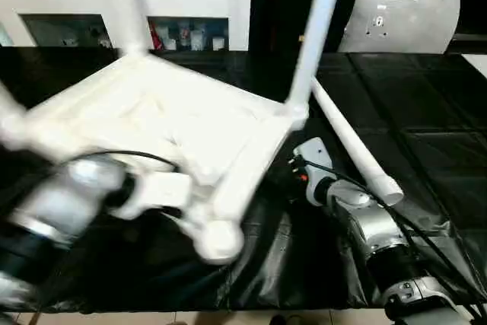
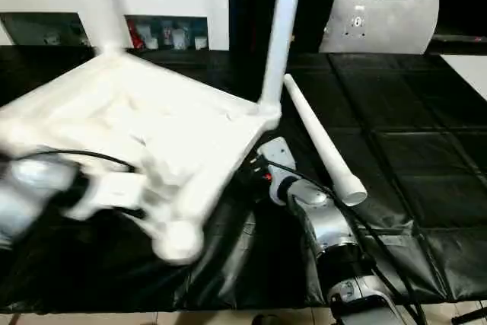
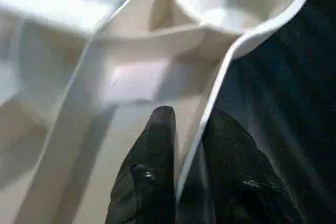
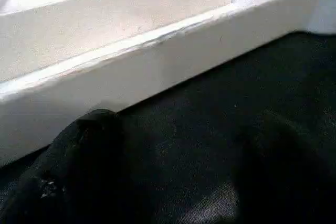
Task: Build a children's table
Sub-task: Rotate table base
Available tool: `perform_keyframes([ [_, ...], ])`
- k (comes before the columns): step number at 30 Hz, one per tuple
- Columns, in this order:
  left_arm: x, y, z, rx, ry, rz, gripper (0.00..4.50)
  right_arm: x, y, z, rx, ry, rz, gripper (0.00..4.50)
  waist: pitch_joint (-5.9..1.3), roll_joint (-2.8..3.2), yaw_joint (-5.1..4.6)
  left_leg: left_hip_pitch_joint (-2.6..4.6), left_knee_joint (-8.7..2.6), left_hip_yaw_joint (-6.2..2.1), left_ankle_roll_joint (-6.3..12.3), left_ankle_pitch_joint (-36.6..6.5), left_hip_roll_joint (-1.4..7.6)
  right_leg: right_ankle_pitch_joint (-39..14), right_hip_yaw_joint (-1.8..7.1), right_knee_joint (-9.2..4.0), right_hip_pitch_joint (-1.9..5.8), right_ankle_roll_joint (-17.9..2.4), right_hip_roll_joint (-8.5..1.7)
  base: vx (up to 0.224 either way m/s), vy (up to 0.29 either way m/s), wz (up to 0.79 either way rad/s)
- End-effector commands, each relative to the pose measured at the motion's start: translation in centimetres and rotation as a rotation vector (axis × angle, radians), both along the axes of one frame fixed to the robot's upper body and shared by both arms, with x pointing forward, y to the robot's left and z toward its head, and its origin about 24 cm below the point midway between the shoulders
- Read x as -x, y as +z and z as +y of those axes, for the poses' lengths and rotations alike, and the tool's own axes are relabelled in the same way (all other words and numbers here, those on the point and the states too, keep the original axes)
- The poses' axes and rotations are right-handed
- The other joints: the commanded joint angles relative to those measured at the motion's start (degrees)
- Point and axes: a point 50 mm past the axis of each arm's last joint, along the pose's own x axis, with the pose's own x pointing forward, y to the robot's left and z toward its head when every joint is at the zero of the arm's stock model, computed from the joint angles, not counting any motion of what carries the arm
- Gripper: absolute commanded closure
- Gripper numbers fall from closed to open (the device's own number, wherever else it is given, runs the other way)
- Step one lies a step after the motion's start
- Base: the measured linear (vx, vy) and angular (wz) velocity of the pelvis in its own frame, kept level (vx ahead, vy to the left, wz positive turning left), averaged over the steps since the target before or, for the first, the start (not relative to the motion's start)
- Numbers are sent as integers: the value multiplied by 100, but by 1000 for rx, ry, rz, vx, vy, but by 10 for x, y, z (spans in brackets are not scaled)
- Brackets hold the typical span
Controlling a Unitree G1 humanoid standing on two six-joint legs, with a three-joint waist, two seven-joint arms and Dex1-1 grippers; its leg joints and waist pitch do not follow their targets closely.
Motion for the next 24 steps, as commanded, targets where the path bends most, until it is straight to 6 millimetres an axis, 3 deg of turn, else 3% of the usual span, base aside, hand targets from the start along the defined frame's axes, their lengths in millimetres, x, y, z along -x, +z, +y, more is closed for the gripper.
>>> perform_keyframes([
  [1,4,-7,-17,71,27,28,387,-4,9,12,-16,46,-33,0,-409,64,21,-63,-410,13,65,-1268,37,-2637,273,-469,390,-775,-293,0,0,0],
  [5,-18,-6,-36,166,182,-95,410,-8,13,1,11,14,-63,0,-427,47,33,-71,-371,30,165,-1158,-1,-2592,247,-490,392,-733,-258,0,0,0],
  [9,-27,-3,-40,197,261,-131,421,-9,18,-7,27,0,-82,0,-443,17,-10,-143,-367,7,237,-1027,-15,-2560,229,-478,448,-639,-266,0,0,0],
  [11,-31,-2,-44,232,315,-123,428,-10,22,-12,29,-10,-92,0,-452,14,-27,-129,-339,25,305,-935,-28,-2509,234,-497,425,-643,-250,0,0,0],
  [15,-35,-6,-56,264,417,-128,448,-15,38,-24,28,-52,-143,0,-507,15,-12,-169,-316,26,410,-543,-12,-1801,246,-399,449,-835,-223,0,0,0],
  [20,-31,-7,-63,283,334,-169,448,-17,50,-31,37,-67,-185,0,-514,17,-20,-186,-303,33,555,-450,-7,-1347,246,-368,451,-1070,-225,0,0,0],
  [23,-23,-4,-67,330,223,-190,448,-15,60,-36,18,-113,-188,0,-530,-13,-4,-158,-306,40,549,-489,16,-1569,249,-387,432,-947,-232,0,0,0],
  [24,-20,-4,-67,345,204,-162,448,-14,60,-38,6,-146,-154,0,-517,3,0,-150,-315,39,533,-483,20,-1583,253,-380,421,-954,-224,0,0,0],
])
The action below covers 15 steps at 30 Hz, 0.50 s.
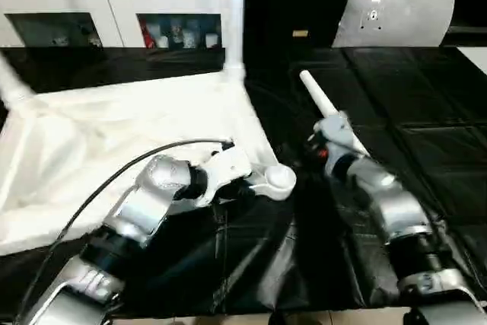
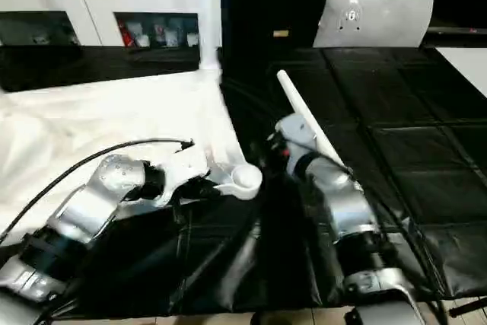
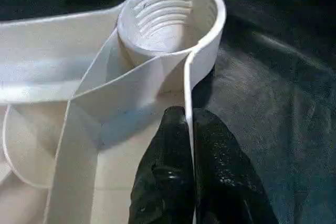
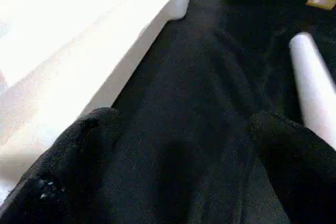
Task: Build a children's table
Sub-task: Rotate table base
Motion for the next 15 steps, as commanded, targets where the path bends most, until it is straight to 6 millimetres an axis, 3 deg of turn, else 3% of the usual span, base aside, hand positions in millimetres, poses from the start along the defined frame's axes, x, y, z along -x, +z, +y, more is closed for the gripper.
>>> perform_keyframes([
  [1,5,8,-4,42,-61,-19,448,2,4,-6,-29,-54,31,0,-498,-17,72,-56,-325,48,496,-479,13,-1619,264,-363,494,-914,-261,0,0,0],
  [2,10,7,-4,62,-85,27,404,4,5,-8,-43,-90,82,0,-499,-43,78,-50,-331,52,460,-493,19,-1684,268,-366,493,-893,-264,0,0,0],
  [6,13,12,-5,135,-82,34,385,8,9,-11,5,-188,159,0,-508,-17,145,-20,-336,60,298,-504,25,-1678,282,-354,478,-900,-265,0,0,0],
  [8,13,14,-5,154,-81,0,346,10,13,-10,-6,-176,153,0,-507,-20,167,-28,-336,62,239,-594,16,-1868,277,-377,485,-801,-285,0,0,0],
  [11,9,22,-7,234,-31,-33,346,11,23,-13,-27,-176,105,0,-499,-9,175,-21,-330,64,181,-707,7,-2220,265,-438,474,-542,-284,0,0,0],
  [15,9,37,-7,387,31,-30,346,14,32,-11,-39,-183,58,0,-506,-19,177,-37,-322,58,152,-665,2,-2275,256,-427,472,-471,-279,0,0,0],
])
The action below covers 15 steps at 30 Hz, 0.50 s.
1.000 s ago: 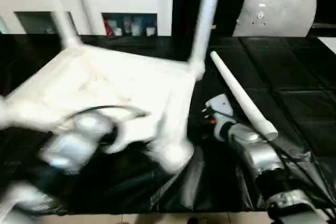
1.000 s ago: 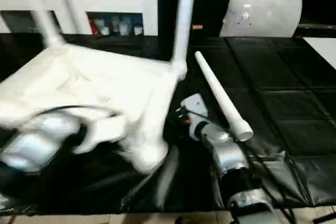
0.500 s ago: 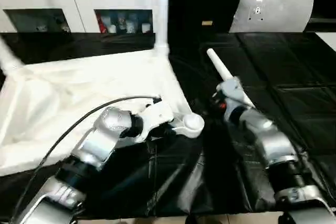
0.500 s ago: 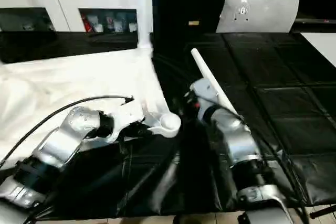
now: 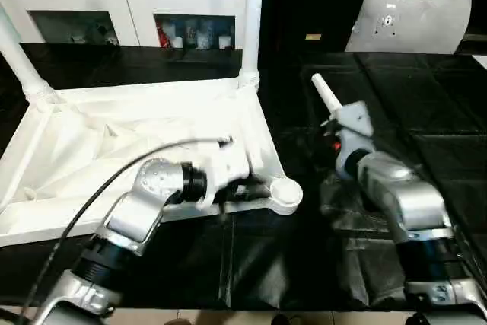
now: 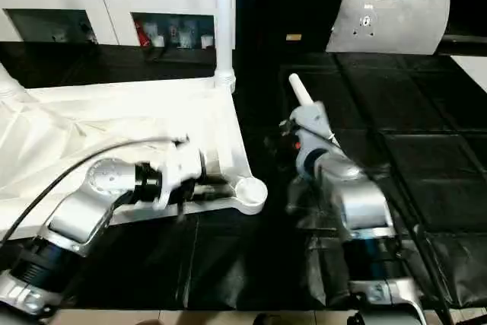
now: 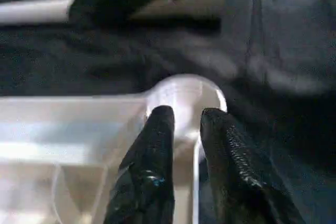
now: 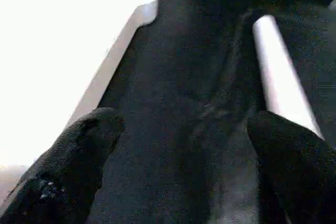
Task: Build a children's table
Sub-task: Rotate table base
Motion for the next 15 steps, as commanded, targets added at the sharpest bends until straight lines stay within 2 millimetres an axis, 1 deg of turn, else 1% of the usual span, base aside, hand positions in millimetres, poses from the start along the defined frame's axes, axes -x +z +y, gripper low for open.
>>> perform_keyframes([
  [1,0,11,2,73,52,-7,346,4,5,1,-21,-1,-12,0,-514,-28,23,-52,-345,60,189,-661,5,-2199,246,-429,453,-513,-265,0,0,0],
  [2,-1,10,3,72,69,-3,346,4,5,2,-26,0,-13,0,-511,-27,12,-61,-343,60,211,-652,-2,-2170,246,-426,454,-514,-255,0,0,0],
  [3,-3,9,6,74,150,15,346,7,7,4,-45,2,-19,0,-505,-21,-2,-60,-339,66,229,-664,-8,-2167,245,-434,451,-480,-234,0,0,0],
  [4,-4,9,9,99,225,14,346,10,9,5,-49,10,-38,0,-506,-4,-8,-66,-330,65,243,-666,-13,-2171,239,-433,454,-450,-235,0,0,0],
  [5,-5,9,10,106,239,15,346,11,10,6,-52,10,-42,0,-504,-19,-11,-80,-327,66,257,-652,-13,-2179,234,-451,463,-425,-235,0,0,0],
  [6,-5,7,18,183,412,22,346,16,13,6,-111,-13,-75,0,-508,-31,-23,-92,-319,67,271,-654,-24,-2240,222,-463,469,-377,-233,0,0,0],
  [7,-5,7,18,183,412,22,346,16,13,6,-111,-13,-75,0,-514,-29,-24,-94,-311,68,300,-629,-24,-2287,210,-485,454,-344,-230,0,0,0],
  [8,-3,6,22,210,483,27,346,19,13,5,-128,-31,-80,0,-514,-29,-24,-94,-311,68,300,-629,-24,-2287,210,-485,454,-344,-230,0,0,0],
  [9,1,3,28,237,596,34,346,25,12,5,-150,-58,-81,0,-515,-82,-50,-92,-311,73,318,-649,-17,-2378,202,-493,435,-271,-207,0,0,0],
  [10,3,3,30,241,642,32,346,28,11,6,-157,-67,-76,0,-510,-60,-41,-93,-319,61,320,-647,-7,-2388,202,-485,443,-256,-218,0,0,0],
  [11,5,3,31,240,670,25,346,30,9,7,-180,-75,-69,0,-507,-69,-49,-92,-322,60,335,-682,-4,-2462,193,-497,424,-195,-209,0,0,0],
  [12,8,2,32,234,697,18,346,31,5,7,-184,-99,-59,0,-490,-66,-58,-72,-323,68,345,-802,-24,-2693,173,-560,377,-77,-187,0,0,0],
  [13,9,3,31,232,715,11,346,31,4,8,-160,-109,-64,0,-490,-62,-64,-68,-332,55,334,-866,-23,-2782,163,-569,380,-27,-190,0,0,0],
  [14,11,3,31,230,723,6,346,31,3,8,-140,-113,-70,0,-485,-103,-79,-75,-328,61,326,-917,-29,-2870,154,-592,374,35,-178,0,0,0],
  [15,13,4,28,233,740,7,346,33,0,13,-150,-97,-29,0,-475,-104,-80,-58,-322,51,292,-1045,-44,-3109,134,-627,350,200,-181,0,0,0],
])
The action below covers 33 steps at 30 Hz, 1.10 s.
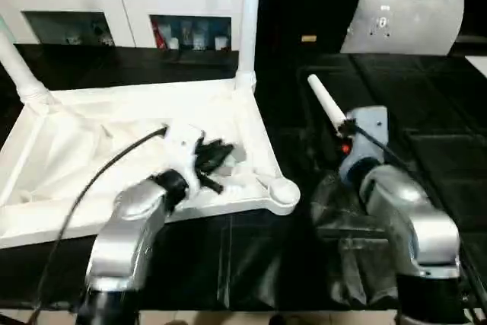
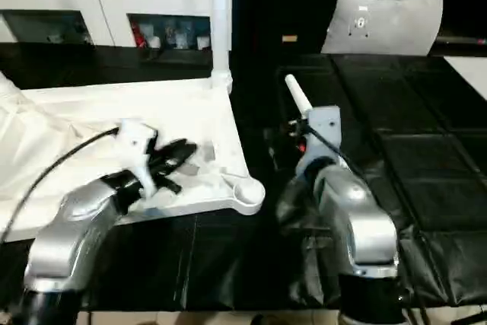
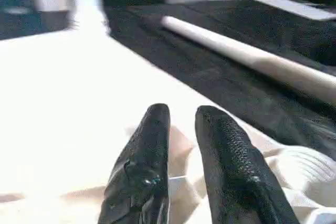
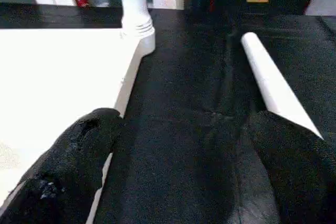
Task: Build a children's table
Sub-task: Rotate table base, then move to table
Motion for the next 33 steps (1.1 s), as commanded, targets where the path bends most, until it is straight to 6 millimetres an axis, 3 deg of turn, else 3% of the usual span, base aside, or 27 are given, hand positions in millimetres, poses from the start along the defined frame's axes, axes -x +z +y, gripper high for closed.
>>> perform_keyframes([
  [1,4,6,-6,2,43,-12,346,4,1,7,-20,32,31,0,-413,-109,-47,-33,-322,78,300,-1168,-57,-3276,129,-647,333,291,-171,0,0,0],
  [3,5,6,-7,2,52,-10,346,4,3,10,-17,52,20,0,-404,-61,-40,-33,-328,63,290,-1242,-63,-3402,110,-675,330,369,-183,0,0,0],
  [4,6,7,-9,6,69,-10,346,6,4,15,-12,83,2,0,-437,-81,-53,-30,-330,37,282,-1263,-51,-3369,84,-689,348,468,-192,0,0,0],
  [5,7,8,-10,9,80,-8,346,8,4,18,-14,91,-3,0,-448,-71,-51,-31,-345,25,288,-1227,-31,-3227,91,-682,359,443,-200,0,0,0],
  [6,7,8,-11,11,96,-8,346,9,5,19,-14,90,-13,0,-445,-114,-75,-64,-362,16,310,-1207,-16,-3014,95,-661,366,392,-189,0,0,0],
  [11,13,6,-8,24,151,8,346,20,1,22,8,103,-35,0,-438,-82,-134,-72,-350,7,292,-1411,-40,-3172,83,-712,340,473,-189,0,0,0],
  [17,19,-1,0,4,199,33,346,32,-5,18,46,114,-50,0,-464,-148,-145,-111,-357,-11,317,-1338,-13,-2962,91,-689,359,428,-204,0,0,0],
  [18,20,-1,0,5,208,37,346,33,-6,17,40,110,-47,0,-466,-180,-158,-121,-359,-11,330,-1342,-12,-2964,87,-685,364,423,-198,0,0,0],
  [19,20,-1,1,7,214,40,346,34,-7,17,37,107,-47,0,-463,-161,-147,-117,-357,-12,326,-1347,-16,-2982,86,-686,361,421,-205,0,0,0],
  [22,21,-2,2,17,228,48,346,34,-7,17,26,106,-48,0,-461,-189,-164,-121,-358,-18,323,-1367,-8,-2989,82,-691,362,438,-204,0,0,0],
  [25,23,-3,2,20,232,54,346,34,-6,17,30,109,-54,0,-460,-179,-170,-115,-359,-21,315,-1390,-7,-3003,81,-690,361,445,-207,0,0,0],
  [27,25,-5,2,17,236,59,346,35,-7,15,30,101,-53,0,-457,-155,-206,-102,-377,-50,237,-1461,33,-2837,20,-714,351,468,-104,0,0,0],
  [29,25,-5,2,19,238,62,346,36,-8,13,32,97,-50,0,-461,-98,-246,-22,-411,-102,264,-1671,125,-2598,-72,-760,352,409,-23,0,0,0],
  [30,25,-5,2,20,238,62,346,36,-9,12,33,96,-49,0,-444,-37,-289,55,-540,-207,413,-1793,336,-2192,-114,-704,375,163,10,32,-62,5],
  [31,25,-5,1,19,237,62,346,36,-10,11,36,96,-44,0,-404,47,-314,99,-790,-429,583,-2003,765,-1742,-105,-396,447,-91,-11,32,-62,5],
  [32,25,-5,1,18,237,62,346,36,-10,11,37,96,-43,0,-404,47,-314,99,-790,-429,583,-2003,765,-1742,-105,-396,447,-91,-11,28,-81,3],
  [33,25,-5,1,17,237,62,346,37,-10,11,38,97,-41,0,-367,-17,-361,230,-953,-514,822,-2258,1089,-1115,43,65,350,-451,-142,24,-97,6],
])
